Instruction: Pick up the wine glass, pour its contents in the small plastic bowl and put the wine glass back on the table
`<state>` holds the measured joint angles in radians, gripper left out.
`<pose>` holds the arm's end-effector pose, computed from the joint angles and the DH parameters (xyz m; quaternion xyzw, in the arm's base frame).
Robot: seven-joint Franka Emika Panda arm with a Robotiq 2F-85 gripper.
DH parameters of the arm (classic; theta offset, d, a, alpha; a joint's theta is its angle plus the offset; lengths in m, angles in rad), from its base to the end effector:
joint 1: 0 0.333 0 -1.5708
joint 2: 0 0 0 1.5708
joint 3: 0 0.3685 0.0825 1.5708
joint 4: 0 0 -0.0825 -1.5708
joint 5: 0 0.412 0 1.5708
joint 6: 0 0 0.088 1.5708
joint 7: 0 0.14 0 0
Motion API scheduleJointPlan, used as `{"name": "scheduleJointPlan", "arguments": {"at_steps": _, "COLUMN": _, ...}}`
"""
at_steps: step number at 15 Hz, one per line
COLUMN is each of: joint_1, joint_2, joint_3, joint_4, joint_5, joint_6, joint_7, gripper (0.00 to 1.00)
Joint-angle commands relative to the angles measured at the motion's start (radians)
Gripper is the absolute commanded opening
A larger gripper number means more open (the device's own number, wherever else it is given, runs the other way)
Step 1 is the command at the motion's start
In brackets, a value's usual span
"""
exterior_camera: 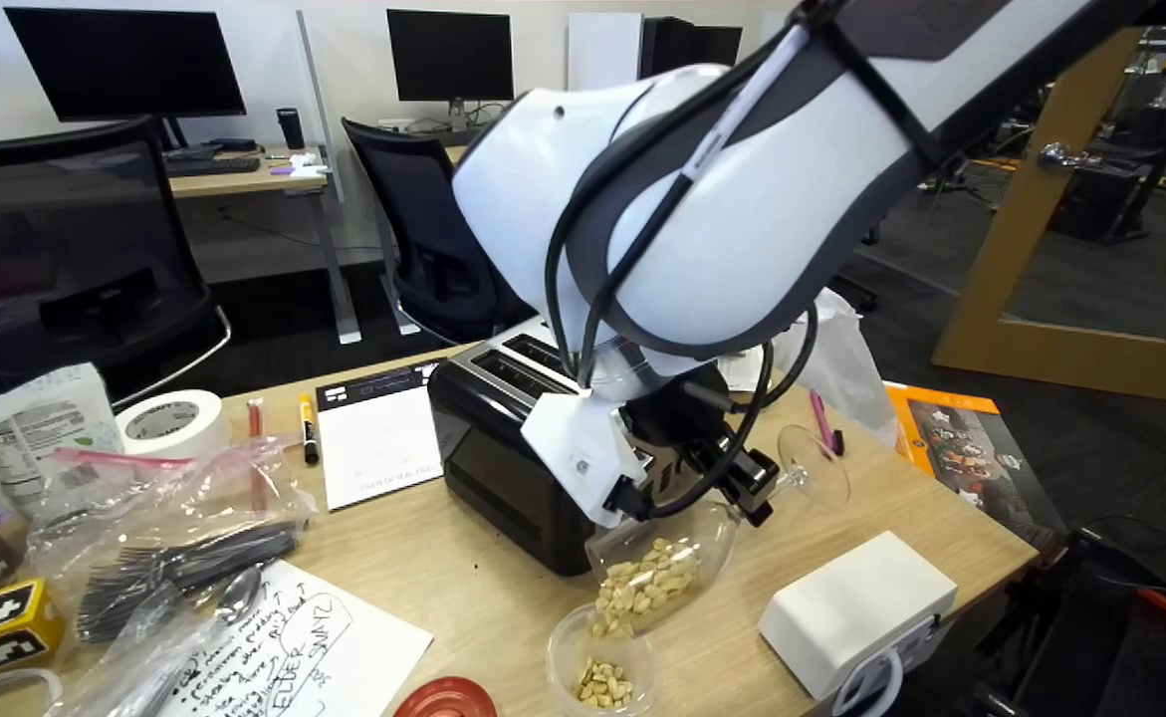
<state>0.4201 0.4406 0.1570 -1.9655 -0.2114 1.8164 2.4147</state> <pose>0.4885 0.2885 0.2187 0.6245 -0.7249 0.0352 0.2886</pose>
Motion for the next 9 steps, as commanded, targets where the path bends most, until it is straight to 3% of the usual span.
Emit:
{"name": "scheduleJointPlan", "arguments": {"at_steps": 1, "joint_1": 0.007, "joint_2": 0.028, "joint_3": -0.008, "joint_4": 0.042, "joint_5": -0.018, "joint_6": -0.058, "joint_7": 0.019, "gripper": 0.04}}
{"name": "scheduleJointPlan", "arguments": {"at_steps": 9, "joint_1": 0.024, "joint_2": 0.044, "joint_3": -0.010, "joint_4": 0.076, "joint_5": -0.026, "joint_6": -0.108, "joint_7": 0.046, "gripper": 0.04}}
